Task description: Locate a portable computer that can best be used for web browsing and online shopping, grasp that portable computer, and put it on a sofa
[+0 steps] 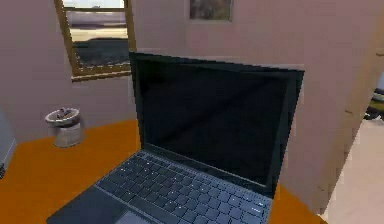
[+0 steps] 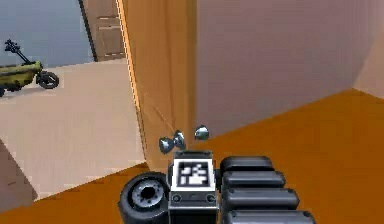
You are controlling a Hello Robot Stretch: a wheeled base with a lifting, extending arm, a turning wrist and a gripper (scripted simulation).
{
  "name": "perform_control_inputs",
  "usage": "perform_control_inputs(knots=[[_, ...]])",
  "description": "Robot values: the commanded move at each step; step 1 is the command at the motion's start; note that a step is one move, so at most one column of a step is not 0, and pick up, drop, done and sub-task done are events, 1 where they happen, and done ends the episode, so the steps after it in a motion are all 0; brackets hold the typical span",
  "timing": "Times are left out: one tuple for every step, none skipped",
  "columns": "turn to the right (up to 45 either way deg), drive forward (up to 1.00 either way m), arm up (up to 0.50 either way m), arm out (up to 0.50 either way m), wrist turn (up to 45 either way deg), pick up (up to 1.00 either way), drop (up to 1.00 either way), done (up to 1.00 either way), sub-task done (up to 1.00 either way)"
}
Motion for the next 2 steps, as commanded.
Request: perform_control_inputs(knots=[[36.0, 0.00, 0.00, 0.00, 0.0, 0.00, 0.00, 0.00, 0.00], [0.0, 0.30, 0.00, 0.00, 0.0, 0.00, 0.00, 0.00, 0.00]])
